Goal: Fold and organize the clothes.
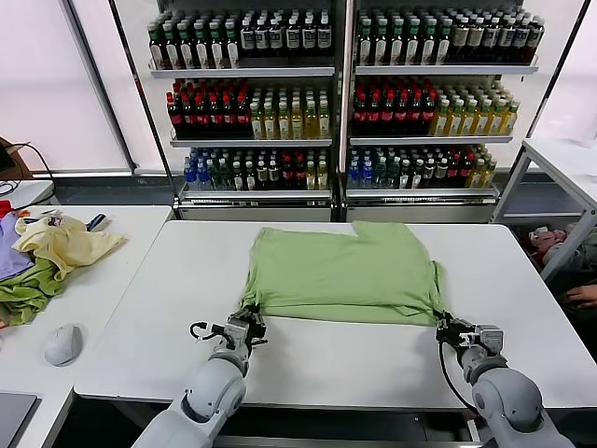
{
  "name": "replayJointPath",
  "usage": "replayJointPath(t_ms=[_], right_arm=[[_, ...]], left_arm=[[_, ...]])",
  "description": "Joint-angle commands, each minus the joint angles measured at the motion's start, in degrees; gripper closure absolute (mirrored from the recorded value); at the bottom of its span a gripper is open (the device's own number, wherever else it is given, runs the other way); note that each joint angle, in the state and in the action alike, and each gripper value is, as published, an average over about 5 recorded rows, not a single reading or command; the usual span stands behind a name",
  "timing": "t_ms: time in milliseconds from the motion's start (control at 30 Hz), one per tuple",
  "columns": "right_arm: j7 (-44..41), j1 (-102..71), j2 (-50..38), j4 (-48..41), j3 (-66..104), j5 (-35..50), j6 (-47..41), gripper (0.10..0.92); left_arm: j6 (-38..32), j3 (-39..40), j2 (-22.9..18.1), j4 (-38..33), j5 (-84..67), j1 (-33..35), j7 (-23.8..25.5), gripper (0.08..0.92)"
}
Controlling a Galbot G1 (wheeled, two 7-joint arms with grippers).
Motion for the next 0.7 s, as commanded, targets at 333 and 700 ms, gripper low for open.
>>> replayJointPath(t_ms=[333, 700], right_arm=[[-1.7, -21.2, -5.0, 16.3, 9.7, -0.3, -0.6, 0.859], [-4.6, -24.6, -7.7, 15.9, 14.0, -2.7, -1.0, 0.859]], left_arm=[[-0.1, -4.1, 4.3, -27.3, 5.2, 26.7, -0.7, 0.900], [-0.1, -4.8, 3.9, -33.9, 7.1, 32.1, -0.7, 0.900]])
